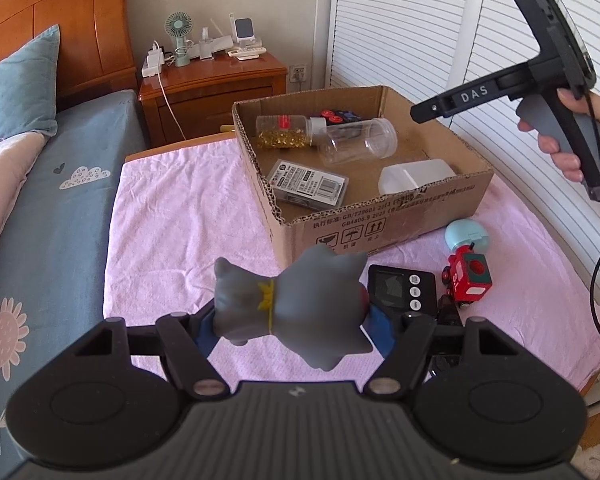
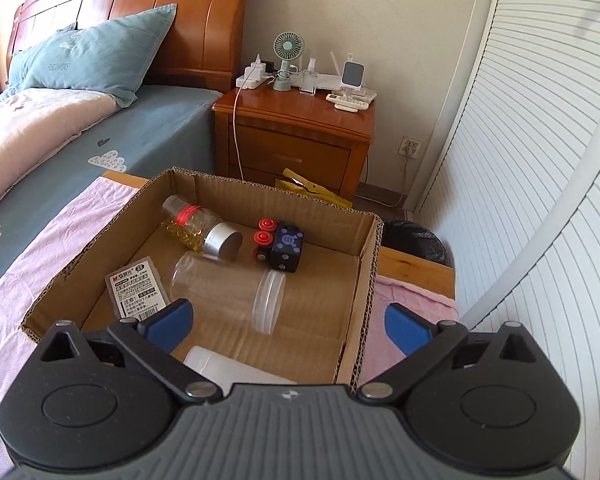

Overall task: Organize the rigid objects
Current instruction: 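Carry the cup into the box and open the right tool while the left tool holds the elephant, then lower the grey elephant toy into the box and open the left tool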

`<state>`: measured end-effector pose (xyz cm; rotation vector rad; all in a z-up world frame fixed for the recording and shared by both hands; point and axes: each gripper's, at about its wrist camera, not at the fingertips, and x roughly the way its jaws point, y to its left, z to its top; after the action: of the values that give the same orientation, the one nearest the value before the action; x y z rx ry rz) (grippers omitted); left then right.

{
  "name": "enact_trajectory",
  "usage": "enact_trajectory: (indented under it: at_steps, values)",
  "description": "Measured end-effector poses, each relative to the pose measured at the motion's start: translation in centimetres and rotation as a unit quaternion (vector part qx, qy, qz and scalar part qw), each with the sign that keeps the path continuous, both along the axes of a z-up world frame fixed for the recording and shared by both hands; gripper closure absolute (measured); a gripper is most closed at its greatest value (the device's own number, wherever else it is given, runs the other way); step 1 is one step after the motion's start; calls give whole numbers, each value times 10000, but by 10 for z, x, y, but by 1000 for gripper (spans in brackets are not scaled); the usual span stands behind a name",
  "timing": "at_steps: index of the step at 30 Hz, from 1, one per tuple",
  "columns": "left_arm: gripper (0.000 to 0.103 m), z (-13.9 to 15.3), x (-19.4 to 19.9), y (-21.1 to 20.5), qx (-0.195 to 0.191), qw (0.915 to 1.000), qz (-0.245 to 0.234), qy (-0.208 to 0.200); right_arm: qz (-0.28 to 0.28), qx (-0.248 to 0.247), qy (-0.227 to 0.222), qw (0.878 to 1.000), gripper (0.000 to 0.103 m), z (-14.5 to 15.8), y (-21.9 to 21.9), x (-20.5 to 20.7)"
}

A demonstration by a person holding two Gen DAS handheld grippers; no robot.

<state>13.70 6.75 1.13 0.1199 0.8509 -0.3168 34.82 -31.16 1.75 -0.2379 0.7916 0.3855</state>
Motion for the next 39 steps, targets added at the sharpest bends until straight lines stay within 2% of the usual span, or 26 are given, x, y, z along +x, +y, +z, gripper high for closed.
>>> enact_trajectory:
  at_steps: [9, 18, 24, 33, 35, 36, 39]
  values:
    - [32, 14, 23, -21, 61, 9997, -183, -128, -269, 23, 239, 9993, 0, 5, -13, -44]
    - [32, 22, 73, -62, 100, 9984, -449, -321, -684, -10, 34, 9976, 0, 3, -35, -95]
    - [31, 11, 98, -76, 93, 9994, -268, -183, -1005, 177, 184, 9946, 0, -8, -54, -113]
    - [30, -4, 109, -77, 170, 9998, 93, 52, -1253, 489, 509, 9896, 0, -28, -73, -115]
    - [23, -5, 108, -77, 184, 9997, 119, 94, -1259, 529, 543, 9891, 0, -31, -75, -116]
    - [13, -4, 107, -77, 169, 9998, 130, 55, -1249, 541, 547, 9892, 0, -31, -76, -117]
    - [9, 3, 99, -76, 126, 9997, 150, -132, -1267, 582, 562, 9886, 0, -33, -79, -120]
